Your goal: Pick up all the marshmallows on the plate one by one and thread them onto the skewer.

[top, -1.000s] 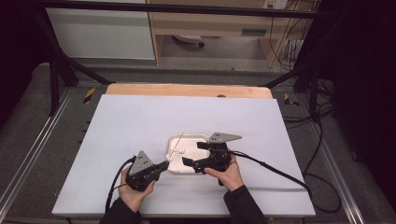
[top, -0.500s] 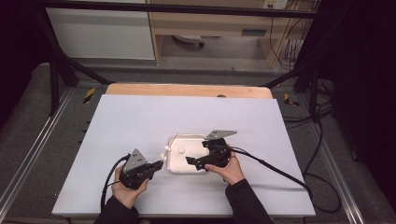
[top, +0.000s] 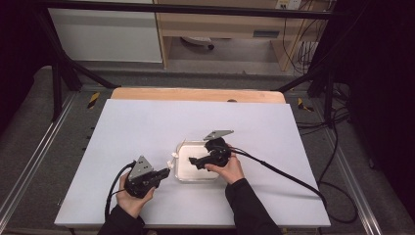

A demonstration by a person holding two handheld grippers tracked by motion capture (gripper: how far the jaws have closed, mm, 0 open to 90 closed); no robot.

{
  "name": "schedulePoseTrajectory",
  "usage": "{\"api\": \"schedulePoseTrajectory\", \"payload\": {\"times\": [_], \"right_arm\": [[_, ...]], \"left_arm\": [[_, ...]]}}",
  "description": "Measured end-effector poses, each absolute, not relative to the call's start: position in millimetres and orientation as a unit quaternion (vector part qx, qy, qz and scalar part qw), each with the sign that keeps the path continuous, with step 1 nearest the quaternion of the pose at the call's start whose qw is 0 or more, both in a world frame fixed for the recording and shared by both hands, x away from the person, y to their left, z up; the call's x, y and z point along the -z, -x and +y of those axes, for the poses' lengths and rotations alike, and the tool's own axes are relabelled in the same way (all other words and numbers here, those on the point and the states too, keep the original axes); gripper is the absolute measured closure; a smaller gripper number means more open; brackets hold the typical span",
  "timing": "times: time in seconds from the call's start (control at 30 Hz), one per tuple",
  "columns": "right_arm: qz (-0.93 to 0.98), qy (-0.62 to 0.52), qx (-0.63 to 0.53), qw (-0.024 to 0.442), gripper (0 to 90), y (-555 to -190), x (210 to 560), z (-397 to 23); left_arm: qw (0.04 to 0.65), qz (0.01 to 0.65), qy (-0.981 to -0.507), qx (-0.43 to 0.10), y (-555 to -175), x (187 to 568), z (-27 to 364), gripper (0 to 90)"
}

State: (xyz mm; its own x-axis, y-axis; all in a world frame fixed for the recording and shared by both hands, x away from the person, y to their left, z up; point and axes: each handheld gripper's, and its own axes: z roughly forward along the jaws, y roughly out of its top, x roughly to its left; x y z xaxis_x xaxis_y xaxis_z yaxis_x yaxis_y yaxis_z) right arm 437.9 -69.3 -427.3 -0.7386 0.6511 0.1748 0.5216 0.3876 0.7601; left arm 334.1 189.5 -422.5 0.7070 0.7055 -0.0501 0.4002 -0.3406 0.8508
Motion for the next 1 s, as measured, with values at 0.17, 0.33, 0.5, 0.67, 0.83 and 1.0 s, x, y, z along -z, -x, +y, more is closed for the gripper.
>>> {"api": "schedulePoseTrajectory", "payload": {"times": [0.17,0.33,0.5,0.67,0.83,1.0], "right_arm": [[0.834,-0.353,-0.417,0.077,19.8,-447,434,-58],[0.840,-0.345,-0.410,0.083,29.8,-450,443,-50],[0.853,-0.323,-0.398,0.097,39.2,-451,448,-45],[0.860,-0.308,-0.393,0.106,49.6,-449,450,-42],[0.863,-0.301,-0.391,0.109,57.9,-448,451,-42],[0.869,-0.288,-0.385,0.117,64.7,-447,450,-42]], "left_arm": [[0.460,0.346,-0.801,-0.167,-334,423,190,88.9],[0.460,0.347,-0.800,-0.166,-334,423,190,88.8],[0.459,0.346,-0.801,-0.166,-335,423,189,88.8],[0.459,0.345,-0.801,-0.167,-334,423,189,88.9],[0.459,0.346,-0.801,-0.168,-334,423,189,88.9],[0.459,0.346,-0.801,-0.168,-334,423,189,88.9]]}}
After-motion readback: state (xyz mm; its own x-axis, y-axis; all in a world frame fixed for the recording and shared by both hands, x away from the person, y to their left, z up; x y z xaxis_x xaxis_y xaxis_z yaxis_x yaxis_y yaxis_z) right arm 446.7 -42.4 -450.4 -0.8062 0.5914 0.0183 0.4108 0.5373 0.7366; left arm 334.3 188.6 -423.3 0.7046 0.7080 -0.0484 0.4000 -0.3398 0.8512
